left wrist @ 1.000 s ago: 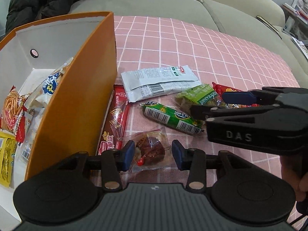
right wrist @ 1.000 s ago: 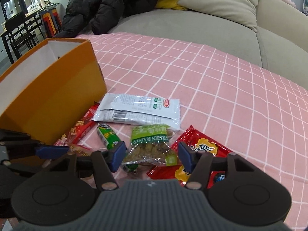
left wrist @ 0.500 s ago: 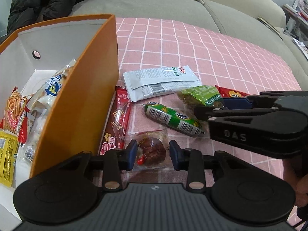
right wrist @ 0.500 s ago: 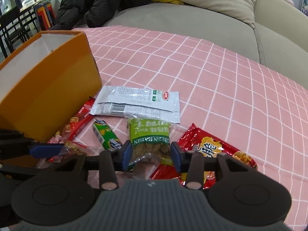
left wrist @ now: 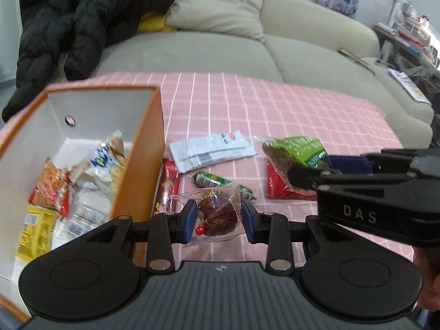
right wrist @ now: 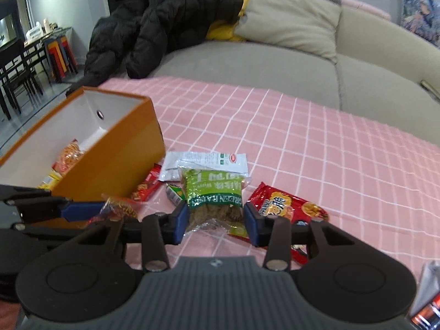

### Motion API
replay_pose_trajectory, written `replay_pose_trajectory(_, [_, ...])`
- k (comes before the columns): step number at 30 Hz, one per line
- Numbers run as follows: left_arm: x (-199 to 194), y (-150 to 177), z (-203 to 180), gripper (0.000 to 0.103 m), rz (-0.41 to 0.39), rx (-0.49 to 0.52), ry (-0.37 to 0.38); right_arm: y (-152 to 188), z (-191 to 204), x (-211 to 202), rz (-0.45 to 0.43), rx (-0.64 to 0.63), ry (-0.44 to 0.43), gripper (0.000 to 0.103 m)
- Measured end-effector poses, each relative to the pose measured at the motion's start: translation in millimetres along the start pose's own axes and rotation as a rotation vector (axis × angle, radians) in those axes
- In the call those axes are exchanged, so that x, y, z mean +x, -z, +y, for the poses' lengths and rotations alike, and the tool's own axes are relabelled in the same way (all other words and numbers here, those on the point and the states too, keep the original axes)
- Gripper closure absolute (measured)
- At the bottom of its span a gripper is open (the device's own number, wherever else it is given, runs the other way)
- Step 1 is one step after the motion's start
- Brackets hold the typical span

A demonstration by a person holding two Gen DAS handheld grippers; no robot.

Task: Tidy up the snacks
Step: 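Carry both packets over the orange box and open both tools inside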

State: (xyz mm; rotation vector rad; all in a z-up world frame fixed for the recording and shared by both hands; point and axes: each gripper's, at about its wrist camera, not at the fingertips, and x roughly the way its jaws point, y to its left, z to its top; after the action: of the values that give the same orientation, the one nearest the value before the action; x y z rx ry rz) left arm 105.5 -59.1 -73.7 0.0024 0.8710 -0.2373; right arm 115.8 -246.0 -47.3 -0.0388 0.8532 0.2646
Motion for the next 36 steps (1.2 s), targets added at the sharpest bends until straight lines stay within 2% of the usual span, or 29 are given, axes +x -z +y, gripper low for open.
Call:
replay_pose_trajectory(6, [-42.5,-2.0,5.8,0.064,-0.054,0.022,0.023,11.1,9.0,-47.1,-0.054,0.036,-0.008,0.063])
replay_pose_trajectory(13, [-79.2,-11.9,39.1,0.064,-0.054,0.015,0.020,0.8,43.3,-76.3,-0.096,-0.035,-0.060,0.063])
replay_pose_trajectory(16, [-95.3,-18.8,58.8,0.064,-0.057,0.022,0.001,-7.9,64.5,-79.4,-0.104,-0.070,-0.097,0.062])
replay_pose_trajectory(21, [-115.5,-30.2,90.7,0.064,-0.054,0.076,-0.076,-22.7,104.4,-77.7,-0.112,-0.142,-0.139,0.062])
replay_pose_trajectory(28, [-105.4,-33.2,135.0,0.064,0.050,0.120,-0.134,-38.9,168.0,-57.1,-0.073,-0.295,-0.222,0.063])
replay_pose_trajectory(36, [-66.6,-31.8,176.1,0.064,0.192,0.108,-0.131,-44.4,224.1,1.9,0.063,-0.490,-0.238,0.063])
